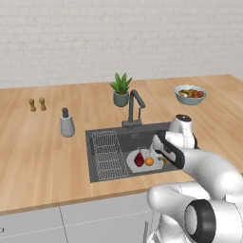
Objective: Put the colander in the sink, put the tangerine, pear, kiwi in the colander, and turn on the sink faucet and pour water over the colander.
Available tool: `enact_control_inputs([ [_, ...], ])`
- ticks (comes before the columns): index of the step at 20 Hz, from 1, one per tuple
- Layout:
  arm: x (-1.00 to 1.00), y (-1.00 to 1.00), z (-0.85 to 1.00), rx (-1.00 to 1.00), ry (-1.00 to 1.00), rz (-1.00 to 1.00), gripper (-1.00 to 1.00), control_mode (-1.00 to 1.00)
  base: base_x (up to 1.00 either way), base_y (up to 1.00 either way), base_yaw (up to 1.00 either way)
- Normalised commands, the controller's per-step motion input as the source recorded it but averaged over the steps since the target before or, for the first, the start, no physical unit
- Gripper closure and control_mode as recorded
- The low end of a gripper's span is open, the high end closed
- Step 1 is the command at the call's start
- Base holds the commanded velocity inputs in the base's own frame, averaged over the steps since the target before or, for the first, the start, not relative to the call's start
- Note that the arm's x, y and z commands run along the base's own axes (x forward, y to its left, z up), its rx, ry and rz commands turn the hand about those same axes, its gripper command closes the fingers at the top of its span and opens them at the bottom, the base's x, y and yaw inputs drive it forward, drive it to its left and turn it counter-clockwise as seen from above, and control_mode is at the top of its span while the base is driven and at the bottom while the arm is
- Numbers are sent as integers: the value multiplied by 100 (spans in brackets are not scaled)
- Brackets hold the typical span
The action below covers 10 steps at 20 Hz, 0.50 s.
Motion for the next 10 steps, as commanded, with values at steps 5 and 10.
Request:
enact_control_inputs([
  [5, 47, -69, -2, 18, 1, 0, 100, -100, 0, 0, 0],
  [10, 75, -18, -3, 8, 0, 0, 100, -100, 0, 0, 0],
])
